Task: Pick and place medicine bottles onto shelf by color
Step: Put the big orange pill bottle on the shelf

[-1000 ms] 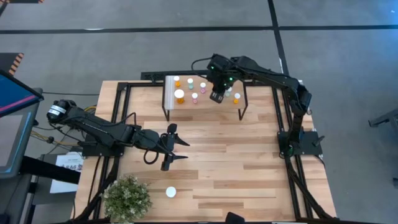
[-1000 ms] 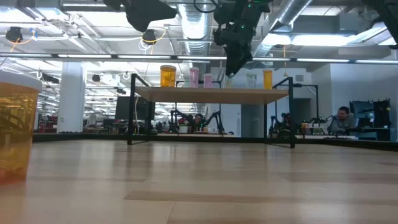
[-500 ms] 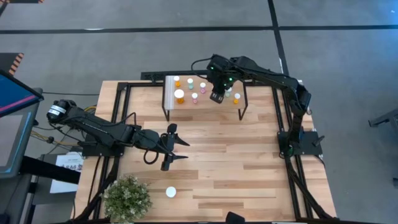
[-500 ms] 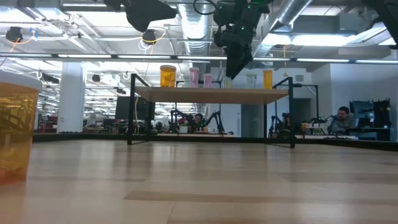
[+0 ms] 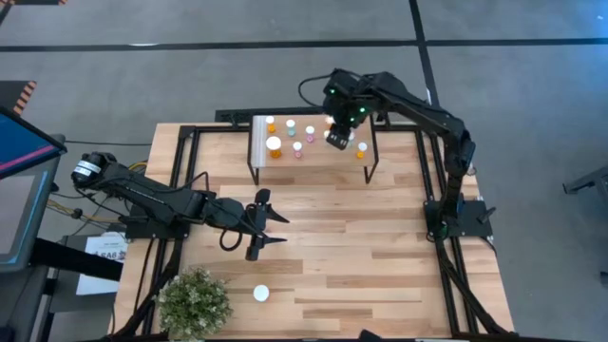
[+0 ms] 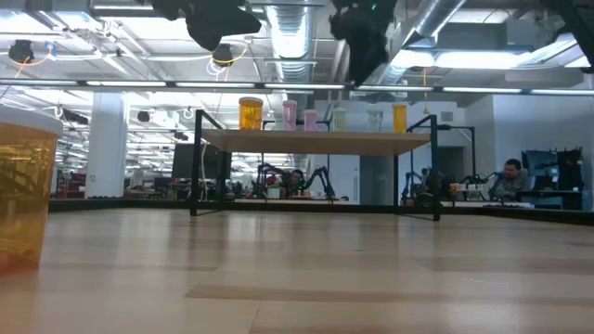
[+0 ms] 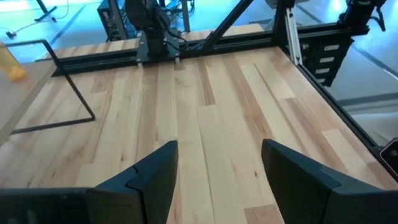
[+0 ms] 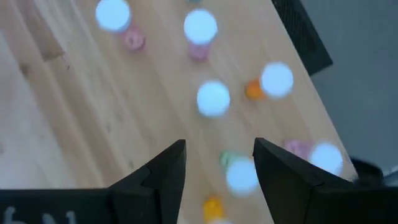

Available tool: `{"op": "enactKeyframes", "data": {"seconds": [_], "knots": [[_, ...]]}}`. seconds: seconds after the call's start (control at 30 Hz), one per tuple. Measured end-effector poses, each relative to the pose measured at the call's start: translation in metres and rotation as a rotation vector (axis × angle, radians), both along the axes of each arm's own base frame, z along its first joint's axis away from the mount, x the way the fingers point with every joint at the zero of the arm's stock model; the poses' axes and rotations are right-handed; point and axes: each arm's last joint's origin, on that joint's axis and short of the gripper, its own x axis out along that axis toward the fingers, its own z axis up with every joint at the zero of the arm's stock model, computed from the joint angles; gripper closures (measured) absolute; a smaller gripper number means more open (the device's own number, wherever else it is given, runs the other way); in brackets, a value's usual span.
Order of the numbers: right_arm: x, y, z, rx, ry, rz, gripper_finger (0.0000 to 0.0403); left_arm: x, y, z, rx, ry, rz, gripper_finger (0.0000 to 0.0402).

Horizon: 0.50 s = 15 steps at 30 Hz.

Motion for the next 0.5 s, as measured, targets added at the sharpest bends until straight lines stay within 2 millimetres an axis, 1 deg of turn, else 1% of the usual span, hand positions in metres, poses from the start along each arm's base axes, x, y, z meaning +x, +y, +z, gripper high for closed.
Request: {"op": "enactKeyframes", "data": {"seconds": [0.1, 0.17, 0.33, 0.43, 0.5], "knots": [[-0.01, 0.011, 0.016, 0.025, 0.026, -0.014, 0.0192, 0.0, 0.0, -0.001, 0.002, 0.008, 0.0, 0.018], [-0.015, 0.025, 0.026, 0.035, 0.023, -0.009, 0.0192, 0.0, 0.0, -0.001, 0.002, 0.01, 0.0, 0.018], [-0.019, 0.085, 0.044, -0.013, -0.019, 0.141, 0.0196, 0.0, 0.0, -0.001, -0.023, 0.015, 0.011, 0.018], [-0.025, 0.117, 0.053, -0.057, -0.082, 0.198, 0.02, -0.001, 0.0, -0.002, -0.047, 0.023, 0.014, 0.018], [-0.031, 0.135, 0.056, -0.061, -0.141, 0.232, 0.0202, -0.001, -0.001, -0.003, -0.068, 0.041, -0.017, 0.018]]}}
